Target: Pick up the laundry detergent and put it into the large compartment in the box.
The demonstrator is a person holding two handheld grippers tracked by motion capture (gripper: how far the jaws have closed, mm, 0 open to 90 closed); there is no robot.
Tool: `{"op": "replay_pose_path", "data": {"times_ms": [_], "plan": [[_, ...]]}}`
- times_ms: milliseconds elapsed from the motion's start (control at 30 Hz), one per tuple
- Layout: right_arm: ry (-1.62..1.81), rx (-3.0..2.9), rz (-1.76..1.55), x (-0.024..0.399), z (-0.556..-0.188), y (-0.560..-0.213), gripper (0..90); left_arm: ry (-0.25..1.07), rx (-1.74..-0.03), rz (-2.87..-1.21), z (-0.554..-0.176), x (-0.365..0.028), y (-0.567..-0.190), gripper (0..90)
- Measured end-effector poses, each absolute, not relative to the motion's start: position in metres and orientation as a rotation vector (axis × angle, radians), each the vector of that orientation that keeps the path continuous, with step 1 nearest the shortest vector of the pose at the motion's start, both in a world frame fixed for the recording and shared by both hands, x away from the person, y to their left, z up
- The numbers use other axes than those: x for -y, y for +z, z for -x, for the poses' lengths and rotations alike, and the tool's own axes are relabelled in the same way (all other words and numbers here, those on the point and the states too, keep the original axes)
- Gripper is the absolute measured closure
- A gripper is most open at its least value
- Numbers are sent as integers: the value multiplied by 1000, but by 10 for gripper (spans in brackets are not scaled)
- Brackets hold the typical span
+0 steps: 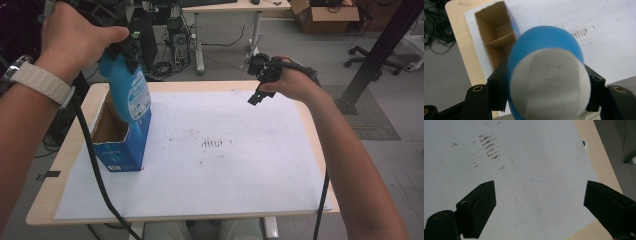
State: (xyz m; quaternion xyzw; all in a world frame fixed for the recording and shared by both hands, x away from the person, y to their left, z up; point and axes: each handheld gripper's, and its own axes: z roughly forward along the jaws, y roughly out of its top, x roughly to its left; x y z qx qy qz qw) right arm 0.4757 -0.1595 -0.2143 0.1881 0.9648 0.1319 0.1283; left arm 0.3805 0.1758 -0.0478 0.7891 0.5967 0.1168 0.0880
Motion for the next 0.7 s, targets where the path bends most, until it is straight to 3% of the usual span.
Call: {"op": "replay_pose_path", "data": {"times_ms": [300, 700], "plan": [[386, -2802, -554, 162, -476, -214, 106, 369, -1925, -2230, -394, -200, -49, 372], [383, -2805, -539, 160, -477, -216, 107, 391, -2079, -2152, -407, -234, -83, 372]]}}
